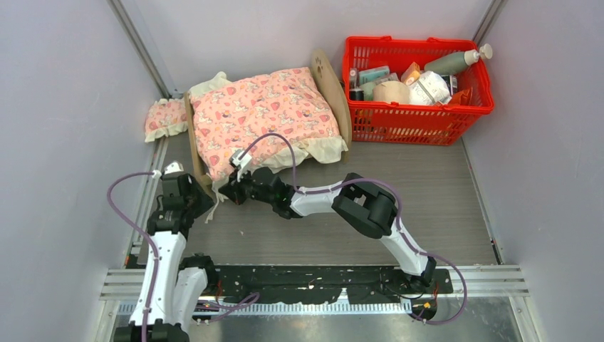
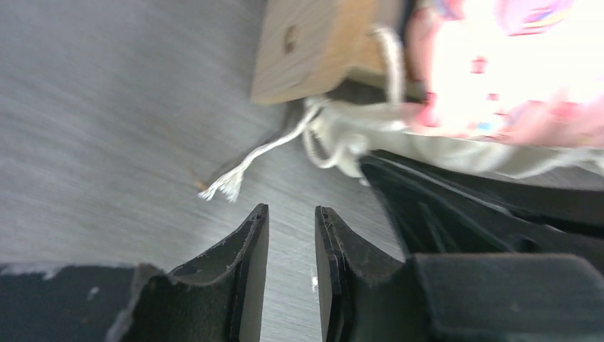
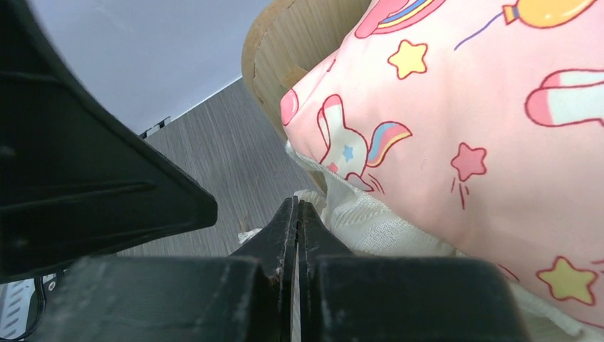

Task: Set up the pet bed
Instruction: Tie the ropes to the bed frame.

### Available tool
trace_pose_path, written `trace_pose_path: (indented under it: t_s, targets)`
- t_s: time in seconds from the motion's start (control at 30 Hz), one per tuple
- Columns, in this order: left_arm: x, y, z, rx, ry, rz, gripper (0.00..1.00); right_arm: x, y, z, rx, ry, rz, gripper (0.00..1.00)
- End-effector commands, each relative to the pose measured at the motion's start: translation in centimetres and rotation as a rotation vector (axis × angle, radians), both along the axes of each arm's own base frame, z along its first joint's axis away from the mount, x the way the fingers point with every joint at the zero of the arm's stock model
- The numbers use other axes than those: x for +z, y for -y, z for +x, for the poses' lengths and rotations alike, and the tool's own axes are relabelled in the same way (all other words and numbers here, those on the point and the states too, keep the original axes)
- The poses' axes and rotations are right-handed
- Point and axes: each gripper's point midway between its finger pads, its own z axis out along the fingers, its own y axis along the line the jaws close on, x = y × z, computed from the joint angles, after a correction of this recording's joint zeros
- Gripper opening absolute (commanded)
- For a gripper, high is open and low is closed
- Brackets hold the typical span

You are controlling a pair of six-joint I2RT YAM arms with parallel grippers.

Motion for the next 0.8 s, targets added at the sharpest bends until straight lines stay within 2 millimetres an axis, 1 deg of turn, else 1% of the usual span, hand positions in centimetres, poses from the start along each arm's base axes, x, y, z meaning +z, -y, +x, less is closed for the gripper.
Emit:
trace_pose_path:
  t_s: [0.0,0.1,0.2,0.27,0.4,0.53,0.63,0.77]
  targets:
    - [5.4,1.1,3.1,-0.151,0.266,0.037,0.34,2.4,-1.2,0.5,-0.001,0.035,0.055,0.05]
    - [6.1,0.8,4.0,-0.159,0.308,0.066,0.34,2.1,-1.1,1.2,-0.039,0.033,0.054,0.05]
    - [7.1,1.6,5.3,-0.248,0.366,0.085,0.33,2.0,-1.0,1.5,-0.056,0.033,0.051,0.05]
    - [7.3,1.9,5.8,-0.307,0.365,0.109,0.32,2.0,-0.9,1.5,-0.061,0.033,0.05,0.05]
    - [6.7,1.7,6.1,-0.359,0.313,0.154,0.29,1.9,-0.5,1.6,-0.068,0.03,0.053,0.05]
    - [5.7,1.0,6.1,-0.334,0.306,0.184,0.29,2.2,-0.3,1.7,-0.064,0.032,0.065,0.05]
    - [5.5,0.8,6.4,-0.326,0.309,0.189,0.29,2.2,-0.2,1.7,-0.061,0.03,0.068,0.05]
    - [5.8,1.4,7.1,-0.363,0.324,0.176,0.3,2.3,-0.2,1.8,-0.06,0.025,0.078,0.05]
